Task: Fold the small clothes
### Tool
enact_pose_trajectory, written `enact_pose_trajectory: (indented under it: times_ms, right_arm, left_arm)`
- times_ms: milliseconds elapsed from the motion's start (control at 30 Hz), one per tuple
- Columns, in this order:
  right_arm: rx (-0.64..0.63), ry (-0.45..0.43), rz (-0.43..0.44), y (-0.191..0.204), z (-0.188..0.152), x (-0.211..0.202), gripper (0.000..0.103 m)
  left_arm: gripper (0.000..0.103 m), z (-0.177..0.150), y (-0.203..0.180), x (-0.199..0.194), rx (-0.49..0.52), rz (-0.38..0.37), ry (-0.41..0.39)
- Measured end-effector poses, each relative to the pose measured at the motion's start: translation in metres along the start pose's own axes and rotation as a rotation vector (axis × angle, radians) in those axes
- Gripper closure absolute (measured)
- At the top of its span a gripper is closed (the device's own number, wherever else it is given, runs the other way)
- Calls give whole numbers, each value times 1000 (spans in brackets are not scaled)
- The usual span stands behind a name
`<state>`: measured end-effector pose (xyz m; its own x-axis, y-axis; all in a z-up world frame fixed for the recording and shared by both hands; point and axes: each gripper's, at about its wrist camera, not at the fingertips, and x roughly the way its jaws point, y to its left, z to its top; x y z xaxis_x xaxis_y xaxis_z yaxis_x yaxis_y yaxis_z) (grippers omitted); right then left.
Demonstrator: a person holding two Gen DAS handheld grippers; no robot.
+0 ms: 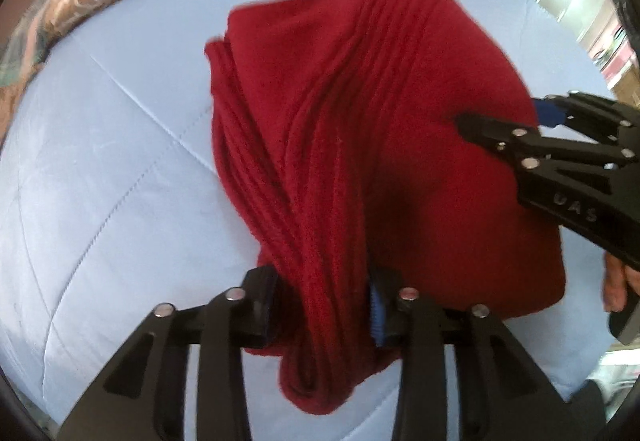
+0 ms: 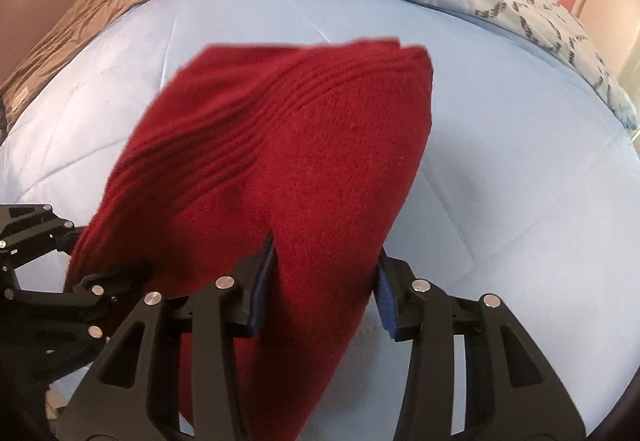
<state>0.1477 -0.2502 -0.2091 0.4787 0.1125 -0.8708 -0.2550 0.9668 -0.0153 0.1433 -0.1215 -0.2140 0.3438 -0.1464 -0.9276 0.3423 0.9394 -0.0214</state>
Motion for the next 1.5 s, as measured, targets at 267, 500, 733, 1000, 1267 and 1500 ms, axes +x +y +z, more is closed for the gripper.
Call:
enact_pose_trajectory:
  times_ms: [267,500,733,1000,1267,1500]
  right_arm:
    - [30,-90,30,-8,-13,-1,50]
    - [73,-215,31,-15,-18,-26,24]
    - [65,-287,-98,-10,-34,-59,16]
    - [105,-253,-175,-2,-63,-72,12]
    - [33,-137,-226,26,-85,-34,13]
    - [96,-157,-178,16,-98,-23,9]
  left_arm:
    - [25,-16,4,1,-5,67,-90]
    - [12,-18,19,-2,-13,52,-151]
    - [12,-22,32,-11,-44,-17,-158]
    - [11,-40,68,-35,-112,-66,-180]
    - [8,-33,59,-14,-43,-26,-175]
    - [1,-47,84,3,-44,-150,-220]
